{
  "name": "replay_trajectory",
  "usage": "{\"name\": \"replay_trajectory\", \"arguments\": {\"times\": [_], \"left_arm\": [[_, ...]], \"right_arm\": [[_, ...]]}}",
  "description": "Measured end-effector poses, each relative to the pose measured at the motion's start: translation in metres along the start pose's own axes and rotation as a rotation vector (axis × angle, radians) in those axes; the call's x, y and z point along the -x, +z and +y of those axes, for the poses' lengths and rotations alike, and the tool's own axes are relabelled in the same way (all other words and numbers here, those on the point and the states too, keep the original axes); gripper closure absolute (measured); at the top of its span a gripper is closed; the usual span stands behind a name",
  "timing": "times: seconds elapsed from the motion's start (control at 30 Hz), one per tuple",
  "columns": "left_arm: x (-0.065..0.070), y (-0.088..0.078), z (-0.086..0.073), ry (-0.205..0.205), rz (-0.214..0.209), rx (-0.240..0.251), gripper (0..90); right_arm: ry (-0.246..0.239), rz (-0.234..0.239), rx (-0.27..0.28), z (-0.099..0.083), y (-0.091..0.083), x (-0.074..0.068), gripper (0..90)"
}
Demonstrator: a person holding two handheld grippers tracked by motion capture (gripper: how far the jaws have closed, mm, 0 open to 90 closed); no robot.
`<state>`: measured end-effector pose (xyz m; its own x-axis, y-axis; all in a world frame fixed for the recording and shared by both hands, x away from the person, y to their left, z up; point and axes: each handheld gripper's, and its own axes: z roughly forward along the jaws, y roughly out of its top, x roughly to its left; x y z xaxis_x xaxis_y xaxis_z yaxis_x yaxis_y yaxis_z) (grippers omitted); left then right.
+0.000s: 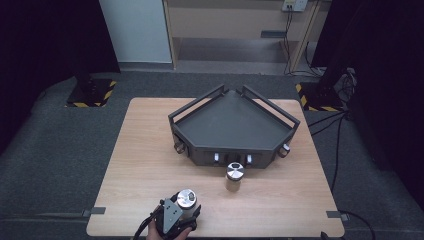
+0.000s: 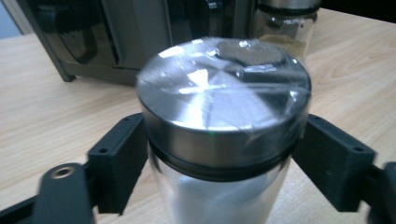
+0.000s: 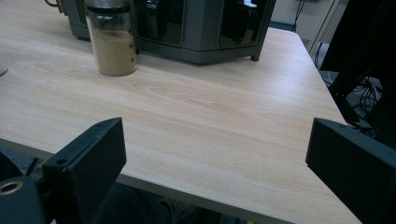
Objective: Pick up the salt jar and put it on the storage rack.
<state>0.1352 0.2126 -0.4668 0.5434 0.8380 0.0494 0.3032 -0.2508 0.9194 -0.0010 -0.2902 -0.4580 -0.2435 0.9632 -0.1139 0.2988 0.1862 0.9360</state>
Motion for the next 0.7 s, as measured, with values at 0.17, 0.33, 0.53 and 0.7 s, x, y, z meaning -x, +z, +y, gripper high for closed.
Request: {"name": "replay_trajectory", "arguments": {"times": [0.17,0.33,0.53,0.7], "left_arm": [[0.0002,-0.0007,-0.0012,-0.008,0.013,0.005,29.2],[0.0006,-0.0004,-0.0025,-0.008,0.016,0.008,29.8],[-0.0011,-0.0005,-0.0038,-0.013,0.009,0.013,30.0],[-0.0030,-0.0009,-0.0016,-0.015,0.003,0.007,30.3]], "right_arm": [[-0.003,0.001,0.001,0.0000,0.0000,0.0000,5.4],[-0.005,0.002,0.001,0.0000,0.0001,0.0001,5.4],[-0.007,0.003,0.001,0.0000,0.0001,0.0000,5.5],[-0.010,0.001,0.001,0.0000,0.0000,-0.0002,5.5]]}}
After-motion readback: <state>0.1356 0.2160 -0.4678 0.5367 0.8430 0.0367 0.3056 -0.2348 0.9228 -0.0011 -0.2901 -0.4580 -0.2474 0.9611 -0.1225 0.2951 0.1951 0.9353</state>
